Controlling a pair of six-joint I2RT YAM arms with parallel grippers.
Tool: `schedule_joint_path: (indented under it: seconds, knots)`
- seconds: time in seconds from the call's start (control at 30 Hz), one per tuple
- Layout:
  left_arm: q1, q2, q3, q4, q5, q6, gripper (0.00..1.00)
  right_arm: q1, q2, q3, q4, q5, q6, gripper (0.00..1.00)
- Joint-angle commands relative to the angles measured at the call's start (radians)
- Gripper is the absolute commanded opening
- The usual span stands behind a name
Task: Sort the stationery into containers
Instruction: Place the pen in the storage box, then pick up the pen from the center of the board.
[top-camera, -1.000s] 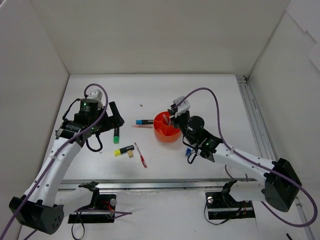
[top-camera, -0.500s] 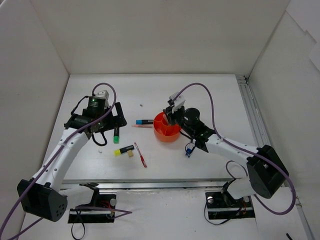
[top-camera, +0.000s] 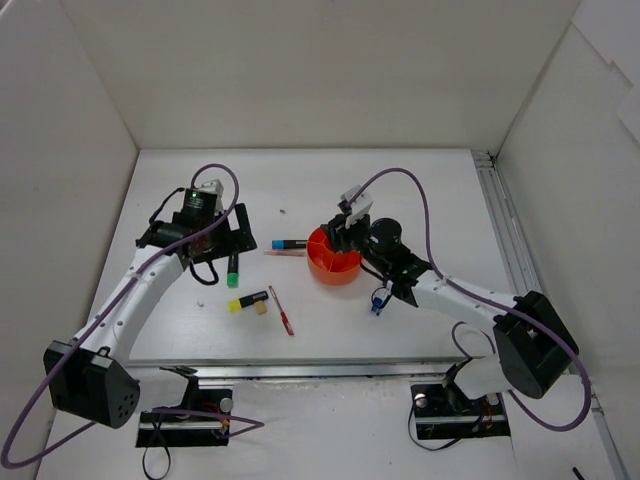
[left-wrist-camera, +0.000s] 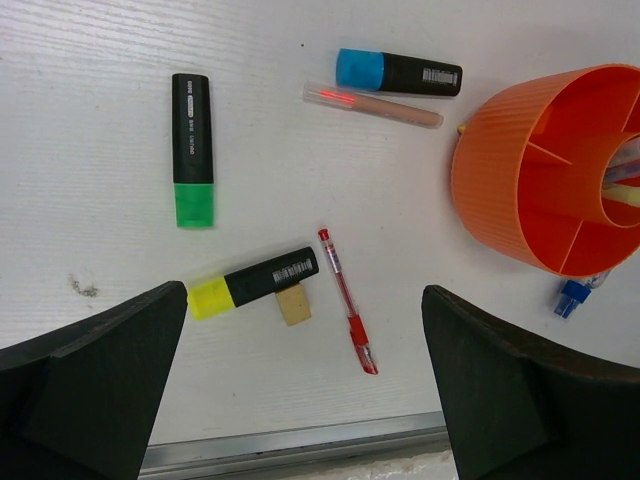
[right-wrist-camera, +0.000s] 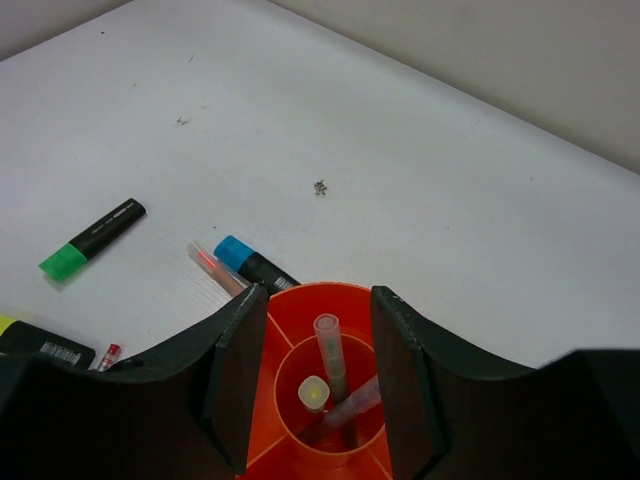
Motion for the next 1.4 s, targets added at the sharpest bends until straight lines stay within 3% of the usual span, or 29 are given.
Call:
schedule_joint_path:
  seconds: [0.0,0.17,0.2,0.27,0.4,0.5,0.67,0.73,0.87,1.0,1.37]
  knots:
    - [0.008,0.036,0.061,0.037,0.018,-0.007,1.0,-0.006,-0.089,-0.005,0.106,-0.009,0.009,0.44]
    - [0.017,0.111,0.084,0.034,0.043,-0.057,1.0,-0.003,-0.153,-0.041,0.105,-0.013,0.011,0.55]
    - [0.017,0.128,0.09,0.028,0.044,-0.077,1.0,-0.001,-0.187,-0.048,0.105,-0.012,0.011,0.62]
    - [0.031,0.216,0.128,-0.002,0.078,-0.151,1.0,0.0,-0.216,-0.07,0.105,0.002,0.016,0.98]
    - [0.054,0.39,0.187,-0.012,0.2,-0.238,1.0,0.019,-0.316,-0.123,0.103,0.121,0.026,0.98]
    - [0.04,0.474,0.199,0.086,0.216,-0.225,0.94,0.029,-0.377,-0.179,0.103,0.184,0.003,0.98]
    - [-0.095,0.59,0.399,0.013,-0.035,0.152,0.99,0.026,-0.452,-0.245,0.096,0.231,-0.038,0.98]
    - [-0.124,0.584,0.388,0.049,-0.072,0.243,1.0,0.025,-0.463,-0.257,0.088,0.237,-0.044,0.98]
    - [-0.153,0.507,0.227,0.254,-0.02,0.5,1.0,0.025,-0.479,-0.26,0.06,0.231,-0.061,0.98]
    - [-0.153,0.533,0.242,0.221,0.035,0.609,1.0,0.022,-0.494,-0.254,0.033,0.24,-0.064,0.98]
    - [-0.121,0.683,0.351,0.181,0.136,0.697,1.0,0.025,-0.531,-0.246,-0.027,0.258,-0.081,0.98]
